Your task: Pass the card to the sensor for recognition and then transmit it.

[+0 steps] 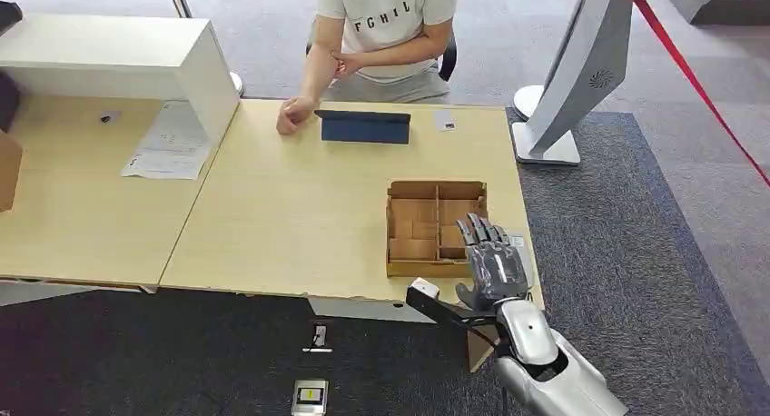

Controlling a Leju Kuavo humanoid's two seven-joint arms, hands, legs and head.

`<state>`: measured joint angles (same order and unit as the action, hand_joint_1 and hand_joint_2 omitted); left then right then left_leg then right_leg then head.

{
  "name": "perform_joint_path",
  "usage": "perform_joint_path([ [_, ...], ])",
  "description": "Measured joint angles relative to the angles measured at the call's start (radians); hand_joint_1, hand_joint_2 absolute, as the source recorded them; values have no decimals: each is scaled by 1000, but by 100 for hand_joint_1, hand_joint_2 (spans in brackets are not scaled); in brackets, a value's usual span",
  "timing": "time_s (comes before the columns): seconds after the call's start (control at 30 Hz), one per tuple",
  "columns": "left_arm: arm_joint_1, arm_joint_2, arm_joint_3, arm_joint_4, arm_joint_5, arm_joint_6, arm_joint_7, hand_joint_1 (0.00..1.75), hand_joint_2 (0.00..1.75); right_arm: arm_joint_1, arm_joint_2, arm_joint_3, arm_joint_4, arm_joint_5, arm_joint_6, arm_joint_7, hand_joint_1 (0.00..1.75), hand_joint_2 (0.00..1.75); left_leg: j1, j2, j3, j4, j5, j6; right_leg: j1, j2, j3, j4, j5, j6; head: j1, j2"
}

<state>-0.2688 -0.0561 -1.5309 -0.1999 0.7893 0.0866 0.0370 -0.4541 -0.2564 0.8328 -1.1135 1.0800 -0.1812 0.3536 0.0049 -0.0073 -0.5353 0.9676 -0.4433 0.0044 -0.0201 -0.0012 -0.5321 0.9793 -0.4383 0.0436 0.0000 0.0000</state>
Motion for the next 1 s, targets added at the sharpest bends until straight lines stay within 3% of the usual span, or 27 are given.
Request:
perform_joint_path([
  [1.0,0,0,0,0,7,10,3,0,0,-6,8,0,90,-46,-40,-17,0,175,0,0,0,0,0,0,0,0,0,0,0,0,0,0],
])
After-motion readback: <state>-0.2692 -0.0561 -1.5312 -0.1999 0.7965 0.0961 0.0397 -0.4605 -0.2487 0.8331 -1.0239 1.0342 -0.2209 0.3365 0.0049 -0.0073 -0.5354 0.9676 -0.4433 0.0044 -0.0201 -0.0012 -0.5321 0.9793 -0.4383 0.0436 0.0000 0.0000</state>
